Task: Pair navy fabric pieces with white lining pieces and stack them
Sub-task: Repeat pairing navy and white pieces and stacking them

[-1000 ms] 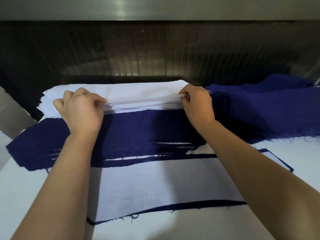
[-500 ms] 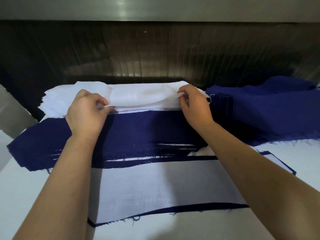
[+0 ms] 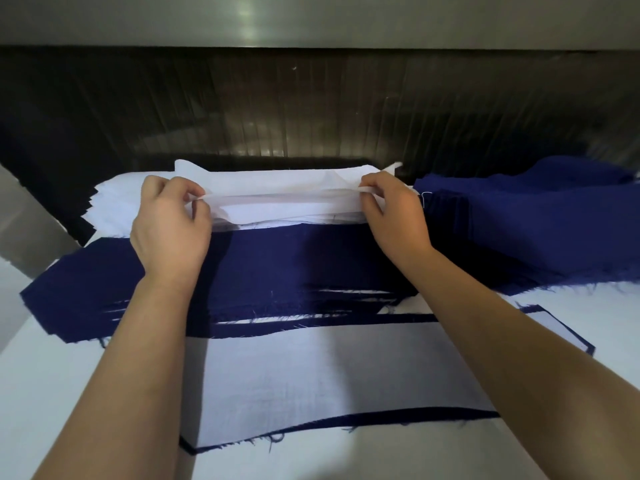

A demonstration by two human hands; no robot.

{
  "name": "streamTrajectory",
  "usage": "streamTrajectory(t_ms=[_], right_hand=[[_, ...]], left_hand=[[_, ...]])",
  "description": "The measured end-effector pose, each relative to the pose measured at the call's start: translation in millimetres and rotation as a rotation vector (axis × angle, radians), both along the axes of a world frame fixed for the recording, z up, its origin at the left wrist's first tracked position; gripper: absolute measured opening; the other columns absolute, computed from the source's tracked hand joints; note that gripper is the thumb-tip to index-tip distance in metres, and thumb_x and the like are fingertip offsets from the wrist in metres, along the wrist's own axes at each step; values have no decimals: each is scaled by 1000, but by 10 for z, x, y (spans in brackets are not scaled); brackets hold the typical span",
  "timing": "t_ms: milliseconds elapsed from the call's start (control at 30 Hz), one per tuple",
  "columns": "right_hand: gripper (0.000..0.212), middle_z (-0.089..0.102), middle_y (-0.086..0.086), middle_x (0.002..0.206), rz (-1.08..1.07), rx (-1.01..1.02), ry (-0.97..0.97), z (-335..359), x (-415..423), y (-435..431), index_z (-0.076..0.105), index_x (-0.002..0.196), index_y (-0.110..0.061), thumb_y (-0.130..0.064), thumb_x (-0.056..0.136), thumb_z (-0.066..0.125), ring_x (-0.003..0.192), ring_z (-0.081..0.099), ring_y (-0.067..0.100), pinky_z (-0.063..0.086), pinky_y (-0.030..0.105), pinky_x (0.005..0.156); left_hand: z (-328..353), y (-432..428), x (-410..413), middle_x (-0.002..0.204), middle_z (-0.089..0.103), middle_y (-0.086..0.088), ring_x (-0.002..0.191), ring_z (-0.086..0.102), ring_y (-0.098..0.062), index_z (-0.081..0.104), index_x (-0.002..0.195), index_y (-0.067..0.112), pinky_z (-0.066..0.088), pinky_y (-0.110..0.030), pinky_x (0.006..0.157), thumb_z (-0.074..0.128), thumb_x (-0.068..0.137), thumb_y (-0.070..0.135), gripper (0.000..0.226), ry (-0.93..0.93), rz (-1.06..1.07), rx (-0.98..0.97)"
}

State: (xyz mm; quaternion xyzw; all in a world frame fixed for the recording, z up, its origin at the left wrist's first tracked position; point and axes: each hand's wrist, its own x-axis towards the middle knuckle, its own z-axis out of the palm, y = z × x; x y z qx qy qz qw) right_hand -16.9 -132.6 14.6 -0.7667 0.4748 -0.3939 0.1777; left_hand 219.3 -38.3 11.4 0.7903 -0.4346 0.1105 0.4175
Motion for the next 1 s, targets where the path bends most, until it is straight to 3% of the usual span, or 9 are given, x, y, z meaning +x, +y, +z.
streamTrajectory(t_ms=[233,400,467,533,600,700,767,867,1000], right_hand=[[21,64,2,110,-7,-123,-116,-110,-237,294,63,111,-7,-8,92,54,93,51,4,36,-3,78],[22,55,-13,102,2,-108,-145,-63,-427,484,64,111,-12,-7,91,56,85,50,-6,34,-5,78],[23,55,-15,103,-3,-78,-132,-58,-559,569,63,111,-15,-7,90,56,85,51,-11,34,-5,77],[24,57,-14,103,0,-81,-107,-72,-718,674,64,109,-16,-5,89,57,88,53,-6,36,-3,77],[22,60,-14,98,11,-101,-97,-108,-882,774,66,105,-14,-2,87,59,86,56,-2,38,-1,78],[16,59,-20,85,13,-62,-89,-173,-1140,922,67,99,-16,-7,87,61,80,57,-9,40,0,69],[14,60,-18,82,13,-70,-41,-219,-1249,1003,68,96,-17,-8,86,63,79,55,-13,39,-2,69],[14,61,-11,85,25,-124,34,-249,-1344,1140,70,93,-12,-3,83,66,71,56,-5,36,-5,73],[15,60,-15,86,49,-107,86,-255,-1408,1259,71,94,-10,-1,82,66,73,56,-4,38,-3,73]], left_hand=[[7,149,-85,115,52,-8,79,49,-22,66,104,13,40,-35,68,57,90,9,17,-36,-19,-21],[13,346,-248,113,54,-7,80,57,-32,70,105,13,45,-39,70,58,90,9,19,-62,6,3],[45,439,-359,114,54,-7,79,57,-36,71,105,12,47,-42,72,58,91,9,19,-70,-2,36],[76,555,-474,115,55,-9,77,57,-38,71,105,10,48,-45,70,59,91,8,19,-116,-30,58],[84,709,-568,112,57,-11,71,56,-40,72,100,8,45,-43,63,61,88,4,17,-193,-88,49],[56,986,-690,107,60,-13,61,54,-38,74,92,6,38,-36,55,63,82,-6,19,-281,-193,61],[23,1122,-735,107,61,-13,61,54,-38,74,91,6,42,-38,53,63,81,-8,20,-268,-224,97],[-54,1308,-782,106,61,-11,63,58,-39,74,91,7,48,-43,54,64,80,-10,23,-210,-242,123],[-175,1505,-819,103,58,-6,56,55,-28,74,92,11,43,-33,54,67,77,-14,30,-168,-297,113]])
